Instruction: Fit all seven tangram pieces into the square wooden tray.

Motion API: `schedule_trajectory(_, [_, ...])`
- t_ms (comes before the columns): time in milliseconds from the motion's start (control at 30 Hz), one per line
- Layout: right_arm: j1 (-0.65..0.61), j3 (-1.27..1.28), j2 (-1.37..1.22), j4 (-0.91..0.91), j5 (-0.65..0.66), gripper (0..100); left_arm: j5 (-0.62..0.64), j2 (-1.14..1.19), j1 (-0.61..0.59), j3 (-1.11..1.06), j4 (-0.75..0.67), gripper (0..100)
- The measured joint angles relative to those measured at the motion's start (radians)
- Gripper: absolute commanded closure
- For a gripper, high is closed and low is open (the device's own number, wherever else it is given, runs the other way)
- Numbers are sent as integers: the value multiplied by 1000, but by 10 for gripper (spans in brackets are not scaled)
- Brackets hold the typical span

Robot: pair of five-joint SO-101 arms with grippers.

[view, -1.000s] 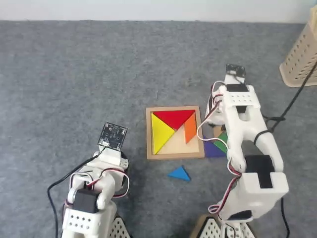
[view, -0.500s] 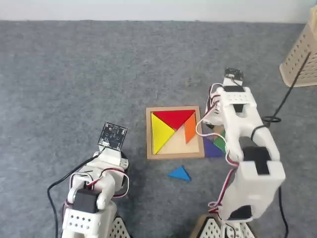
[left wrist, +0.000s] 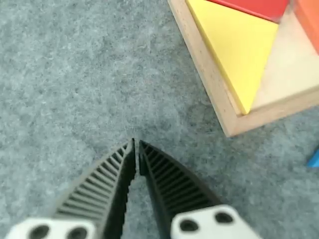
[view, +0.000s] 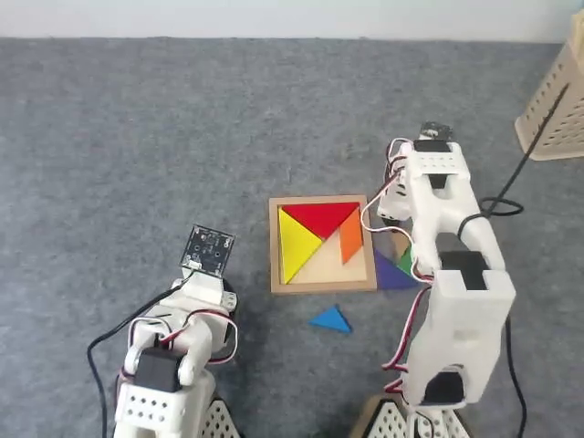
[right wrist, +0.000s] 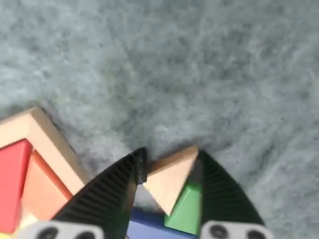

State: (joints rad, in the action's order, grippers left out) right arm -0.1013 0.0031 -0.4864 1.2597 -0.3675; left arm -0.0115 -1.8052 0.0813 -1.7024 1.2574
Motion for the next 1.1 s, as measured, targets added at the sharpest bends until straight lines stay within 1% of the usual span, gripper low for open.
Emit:
schedule_trajectory(267, [-2,0,20,11,14,926,0,0,0,0,0,988])
schedule_trajectory(333, [-12,0,44,18,14,913,0,0,0,0,0,988])
schedule_trajectory(367, [-12,0,64,20,26,892,0,0,0,0,0,988])
schedule_trajectory(467, [-14,0,106,38,118,805,0,0,0,0,0,988])
schedule_trajectory(533, [-31,0,123,60,147,775,0,0,0,0,0,988])
schedule_trajectory(833, [-97,34,126,77,275,775,0,0,0,0,0,988])
schedule_trajectory(1000, [-95,34,121,75,287,775,0,0,0,0,0,988])
schedule_trajectory(1100, [-97,32,74,69,287,775,0,0,0,0,0,988])
